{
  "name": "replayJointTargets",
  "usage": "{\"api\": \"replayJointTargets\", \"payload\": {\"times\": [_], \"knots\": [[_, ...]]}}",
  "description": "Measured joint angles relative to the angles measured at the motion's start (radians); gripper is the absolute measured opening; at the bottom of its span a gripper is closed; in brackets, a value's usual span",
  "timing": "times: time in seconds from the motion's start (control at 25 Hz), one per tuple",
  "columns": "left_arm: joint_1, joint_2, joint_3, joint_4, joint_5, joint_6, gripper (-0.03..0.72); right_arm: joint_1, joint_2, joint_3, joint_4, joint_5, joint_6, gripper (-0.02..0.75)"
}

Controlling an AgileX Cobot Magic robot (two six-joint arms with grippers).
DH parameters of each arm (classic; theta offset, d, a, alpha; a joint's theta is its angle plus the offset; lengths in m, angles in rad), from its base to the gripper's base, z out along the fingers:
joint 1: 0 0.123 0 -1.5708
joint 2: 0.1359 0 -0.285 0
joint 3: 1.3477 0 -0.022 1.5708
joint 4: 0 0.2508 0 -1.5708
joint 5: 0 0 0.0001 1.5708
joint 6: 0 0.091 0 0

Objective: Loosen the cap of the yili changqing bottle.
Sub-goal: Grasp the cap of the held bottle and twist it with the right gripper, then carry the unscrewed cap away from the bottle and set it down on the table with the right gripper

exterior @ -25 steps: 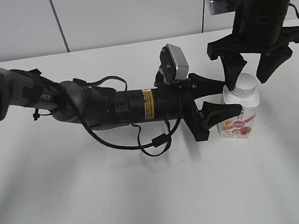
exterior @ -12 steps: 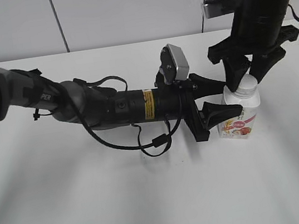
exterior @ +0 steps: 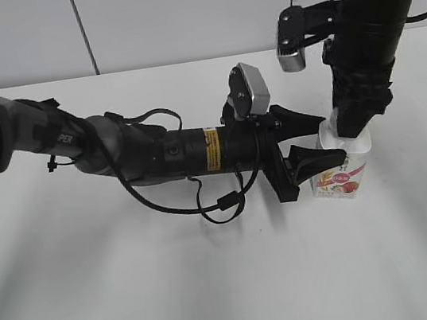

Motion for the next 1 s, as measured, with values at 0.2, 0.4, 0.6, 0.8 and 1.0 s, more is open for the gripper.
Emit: {"api": "replayJointTargets", "payload": {"times": [0.2,0.4,0.6,0.8,1.0], "knots": [[0.000,0.000,0.000,0.000,0.000,0.000,0.430,0.000,0.000,-0.001,0.004,-0.007,-0.251,0.392],[0.000,0.000,0.000,0.001,-0.001,0.000,0.429,0.000,0.001,-0.058,0.006,0.021,-0.276,0.392],[0.000,0.000,0.000,0.002,-0.001,0.000,0.429,0.000,0.001,-0.154,0.017,0.021,-0.204,0.392],[0.000,0.000,0.000,0.002,-0.002,0.000,0.429,0.000,0.001,-0.206,-0.016,0.021,0.114,0.392],[0.000,0.000,0.000,0.002,-0.002,0.000,0.429,-0.009,0.001,-0.207,-0.072,0.023,0.345,0.392]]}}
